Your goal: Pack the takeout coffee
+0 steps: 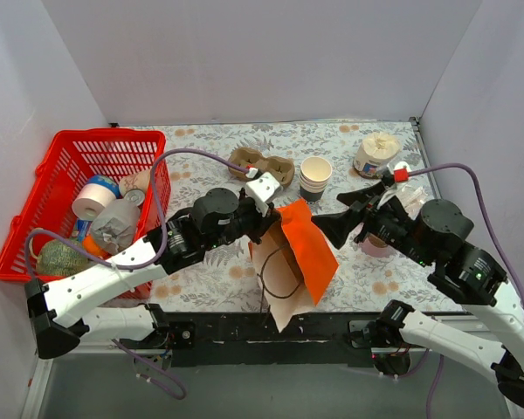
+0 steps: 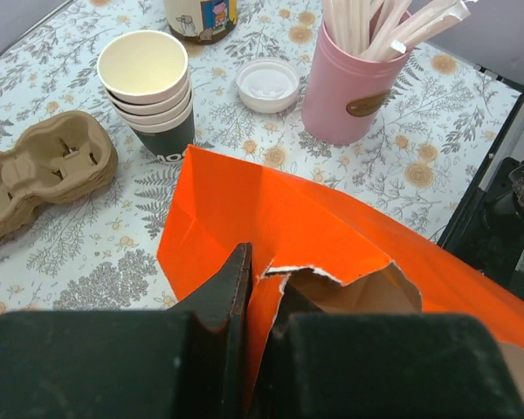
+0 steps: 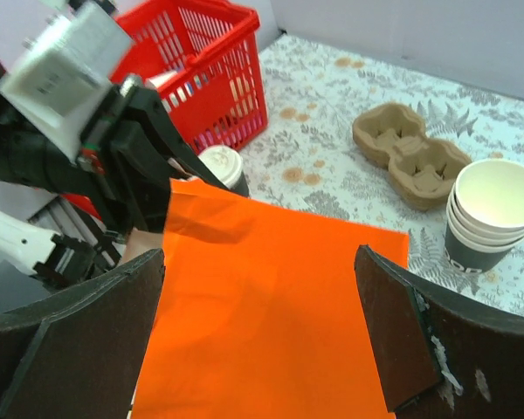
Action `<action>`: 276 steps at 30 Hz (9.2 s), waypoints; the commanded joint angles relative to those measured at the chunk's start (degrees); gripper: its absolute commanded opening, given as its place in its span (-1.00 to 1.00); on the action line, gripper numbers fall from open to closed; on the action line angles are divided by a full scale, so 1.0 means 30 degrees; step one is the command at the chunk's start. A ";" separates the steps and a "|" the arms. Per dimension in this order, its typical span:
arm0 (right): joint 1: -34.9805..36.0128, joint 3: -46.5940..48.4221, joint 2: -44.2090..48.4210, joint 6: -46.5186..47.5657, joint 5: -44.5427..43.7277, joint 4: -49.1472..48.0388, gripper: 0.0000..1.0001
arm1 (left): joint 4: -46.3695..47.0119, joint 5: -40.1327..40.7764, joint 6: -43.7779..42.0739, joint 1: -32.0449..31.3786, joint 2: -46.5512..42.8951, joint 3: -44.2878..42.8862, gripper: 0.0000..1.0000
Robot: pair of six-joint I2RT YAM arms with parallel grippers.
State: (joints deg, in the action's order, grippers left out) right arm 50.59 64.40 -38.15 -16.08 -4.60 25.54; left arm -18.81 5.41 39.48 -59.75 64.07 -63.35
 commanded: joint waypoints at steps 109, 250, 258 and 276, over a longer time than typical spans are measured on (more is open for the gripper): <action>-0.0046 0.5543 -0.4536 -0.1878 -0.2887 0.7014 0.96 | -2.0069 0.7278 1.4845 -0.0036 0.6040 -1.4042 0.96; -1.3728 -0.0697 -0.3132 0.1698 1.0468 -0.1750 0.74 | -1.3768 0.5051 1.6080 1.0599 0.7001 -0.6097 -1.00; -1.3728 0.3747 -0.5268 0.0578 0.7334 0.5892 0.64 | -1.3535 0.4935 1.2418 1.0511 0.5918 -0.8002 -1.00; -0.3885 0.6863 -0.8700 -0.3869 -0.4266 1.3079 0.49 | -1.2978 0.4700 1.0686 1.0511 0.4863 -0.8268 -1.00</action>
State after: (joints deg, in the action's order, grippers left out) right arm 37.17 82.87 -65.21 -22.26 -6.20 61.89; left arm -57.80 19.35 72.93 -28.10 82.39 -87.81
